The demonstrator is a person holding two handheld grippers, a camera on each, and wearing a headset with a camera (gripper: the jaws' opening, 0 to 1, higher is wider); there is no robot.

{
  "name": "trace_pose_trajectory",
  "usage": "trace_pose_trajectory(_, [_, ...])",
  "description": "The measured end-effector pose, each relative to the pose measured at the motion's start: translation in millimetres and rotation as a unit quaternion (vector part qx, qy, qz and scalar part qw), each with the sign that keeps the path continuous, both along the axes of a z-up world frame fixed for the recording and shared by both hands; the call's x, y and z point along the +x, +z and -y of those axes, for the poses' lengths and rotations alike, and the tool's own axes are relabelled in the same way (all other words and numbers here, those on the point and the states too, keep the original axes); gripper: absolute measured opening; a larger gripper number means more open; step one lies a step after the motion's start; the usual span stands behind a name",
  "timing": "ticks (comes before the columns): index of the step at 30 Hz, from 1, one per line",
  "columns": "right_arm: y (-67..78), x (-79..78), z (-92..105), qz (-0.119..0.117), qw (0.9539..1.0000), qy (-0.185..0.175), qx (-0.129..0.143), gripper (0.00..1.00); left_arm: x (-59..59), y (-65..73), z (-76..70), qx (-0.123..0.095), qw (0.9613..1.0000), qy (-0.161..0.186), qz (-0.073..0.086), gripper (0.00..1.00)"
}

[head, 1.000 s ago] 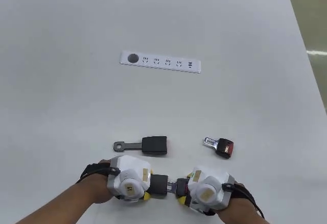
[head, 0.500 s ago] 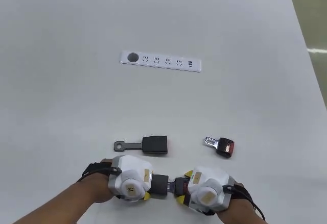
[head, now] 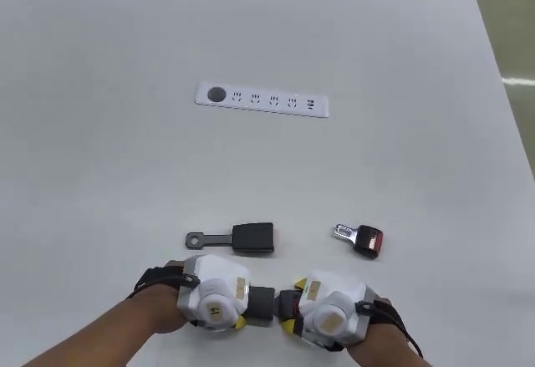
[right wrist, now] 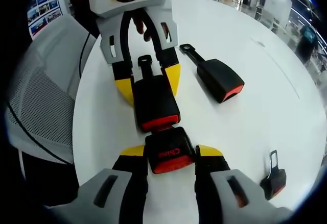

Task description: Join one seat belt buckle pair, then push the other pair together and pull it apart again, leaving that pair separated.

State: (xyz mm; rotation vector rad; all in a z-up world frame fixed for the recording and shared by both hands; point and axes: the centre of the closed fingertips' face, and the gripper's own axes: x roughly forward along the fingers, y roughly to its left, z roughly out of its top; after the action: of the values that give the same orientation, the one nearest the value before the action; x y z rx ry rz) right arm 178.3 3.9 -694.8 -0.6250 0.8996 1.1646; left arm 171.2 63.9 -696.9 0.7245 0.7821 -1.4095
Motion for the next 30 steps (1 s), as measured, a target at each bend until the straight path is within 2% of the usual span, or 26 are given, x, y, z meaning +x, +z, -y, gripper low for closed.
trace_pose_trajectory(7, [-2.1, -1.7, -2.1, 0.002, 0.9999, 0.01, 0.006, 0.33, 1.4, 1.1, -0.4, -0.003, 1.0, -0.001, 0.001, 0.33])
trace_pose_trajectory(14, [0.2, -1.1, -3.9, 0.015, 0.9981, 0.032, 0.049, 0.33, 3.5, 1.0, -2.4, -0.015, 0.9998, -0.009, 0.001, 0.33])
trace_pose_trajectory(19, [3.8, -0.8, -5.8, 0.016, 0.9957, 0.048, 0.078, 0.33, 4.0, 3.7, -3.5, -0.031, 0.9994, -0.016, 0.003, 0.33])
trace_pose_trajectory(26, [5.2, -3.0, -6.9, 0.037, 0.9916, 0.068, 0.104, 0.32, 6.6, 4.6, -5.7, -0.047, 0.9986, -0.023, -0.002, 0.33])
trace_pose_trajectory(30, [5.6, -3.3, -5.4, 0.038, 0.9896, 0.073, 0.118, 0.31, 6.7, 5.3, -5.9, -0.052, 0.9984, -0.022, -0.002, 0.33])
